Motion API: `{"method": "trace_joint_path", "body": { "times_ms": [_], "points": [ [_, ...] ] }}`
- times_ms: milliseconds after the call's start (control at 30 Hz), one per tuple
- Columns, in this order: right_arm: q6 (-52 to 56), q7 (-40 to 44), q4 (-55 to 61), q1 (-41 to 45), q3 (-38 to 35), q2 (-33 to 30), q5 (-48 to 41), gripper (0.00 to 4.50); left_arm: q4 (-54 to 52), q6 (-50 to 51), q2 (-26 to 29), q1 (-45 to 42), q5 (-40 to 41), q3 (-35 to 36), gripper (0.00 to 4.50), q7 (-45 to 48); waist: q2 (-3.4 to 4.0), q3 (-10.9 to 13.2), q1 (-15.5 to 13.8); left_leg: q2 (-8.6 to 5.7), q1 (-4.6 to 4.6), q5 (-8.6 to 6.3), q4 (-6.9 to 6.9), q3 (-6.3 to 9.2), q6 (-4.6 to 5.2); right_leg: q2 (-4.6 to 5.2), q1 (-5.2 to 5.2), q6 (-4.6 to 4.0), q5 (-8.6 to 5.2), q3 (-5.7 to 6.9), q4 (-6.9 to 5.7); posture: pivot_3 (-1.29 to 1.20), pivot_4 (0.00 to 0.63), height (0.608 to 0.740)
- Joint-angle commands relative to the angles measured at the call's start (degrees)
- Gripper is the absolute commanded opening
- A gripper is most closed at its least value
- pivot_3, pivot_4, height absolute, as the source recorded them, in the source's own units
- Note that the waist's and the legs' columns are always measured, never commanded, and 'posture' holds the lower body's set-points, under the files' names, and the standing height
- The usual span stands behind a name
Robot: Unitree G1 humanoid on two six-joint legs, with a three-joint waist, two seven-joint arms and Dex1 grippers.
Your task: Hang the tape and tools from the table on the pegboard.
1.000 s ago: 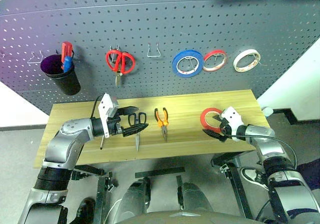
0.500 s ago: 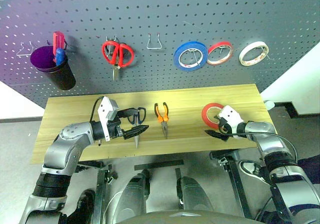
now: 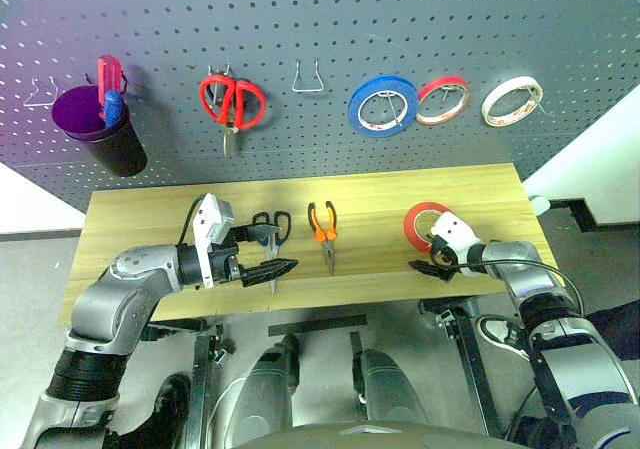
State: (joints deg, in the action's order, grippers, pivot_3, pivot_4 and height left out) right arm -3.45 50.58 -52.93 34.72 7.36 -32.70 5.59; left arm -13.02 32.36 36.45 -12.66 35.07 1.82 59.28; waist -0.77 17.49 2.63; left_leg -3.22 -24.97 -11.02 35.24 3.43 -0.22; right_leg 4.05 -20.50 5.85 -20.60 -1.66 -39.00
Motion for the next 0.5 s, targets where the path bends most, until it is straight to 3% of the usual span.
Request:
{"method": "trace_joint_path", "body": {
  "times_ms": [33,433,500],
  "points": [
    [-1.55,-0.66,-2.09,1.32,0.28,0.22,0.84,4.5,-2.03,-1.79,1.08,-0.62,0.06,1.0,4.48,1.17,0.0,0.01,0.01,0.0,0.0,0.0,0.0,0.0,0.0,0.0,0.0,0.0,0.0,0.01,0.0,0.0,0.333,0.74],
    [-2.87,-0.74,-5.34,3.06,0.81,1.1,1.72,4.5,-2.67,-4.47,2.04,-2.96,-1.04,1.35,4.48,1.14,-0.12,0.21,-0.02,0.0,0.0,0.0,-0.01,0.0,0.0,0.01,0.0,0.0,0.0,0.01,0.02,0.0,0.332,0.74],
    [-3.15,-1.55,-5.93,3.18,0.98,1.14,2.12,4.09,-2.67,-4.88,2.0,-3.05,-1.27,1.37,4.5,0.91,-0.12,0.22,-0.01,0.0,0.0,0.0,-0.01,0.0,0.0,0.01,0.0,0.0,0.0,0.02,0.02,0.0,0.331,0.74]
  ]
}}
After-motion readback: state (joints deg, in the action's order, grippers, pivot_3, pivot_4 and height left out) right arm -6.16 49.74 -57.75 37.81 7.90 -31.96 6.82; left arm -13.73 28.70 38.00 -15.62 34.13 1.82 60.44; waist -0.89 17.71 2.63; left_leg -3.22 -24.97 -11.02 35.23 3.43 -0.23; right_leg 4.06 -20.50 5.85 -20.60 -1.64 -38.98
